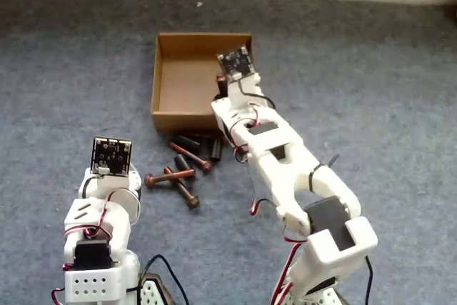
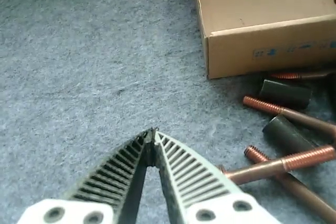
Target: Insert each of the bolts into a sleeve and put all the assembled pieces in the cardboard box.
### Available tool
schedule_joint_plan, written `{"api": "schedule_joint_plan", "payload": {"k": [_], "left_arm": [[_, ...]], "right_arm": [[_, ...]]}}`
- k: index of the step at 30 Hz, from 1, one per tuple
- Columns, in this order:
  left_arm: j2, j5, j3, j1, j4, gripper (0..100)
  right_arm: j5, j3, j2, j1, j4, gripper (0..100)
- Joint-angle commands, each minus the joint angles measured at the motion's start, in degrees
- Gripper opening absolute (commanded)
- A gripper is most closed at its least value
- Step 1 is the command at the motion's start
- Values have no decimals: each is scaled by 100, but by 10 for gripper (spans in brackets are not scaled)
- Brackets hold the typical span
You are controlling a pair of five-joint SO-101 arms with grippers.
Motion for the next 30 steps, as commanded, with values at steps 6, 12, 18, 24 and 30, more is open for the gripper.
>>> {"api": "schedule_joint_plan", "payload": {"k": [6, 12, 18, 24, 30], "left_arm": [[-40, -70, 31, -75, -123, 7], [-40, -70, 31, -75, -123, 7], [-40, -70, 31, -75, -123, 7], [-40, -70, 31, -84, -123, 7], [-40, -70, 31, -84, -123, 7]], "right_arm": [[-53, -734, -1051, -22, 1710, 142], [-53, -769, -1833, -22, 3196, 142], [-53, -769, -2105, -22, 4356, 142], [-53, -734, -2088, -48, 4716, 142], [-53, -585, -1534, -136, 4690, 142]]}}
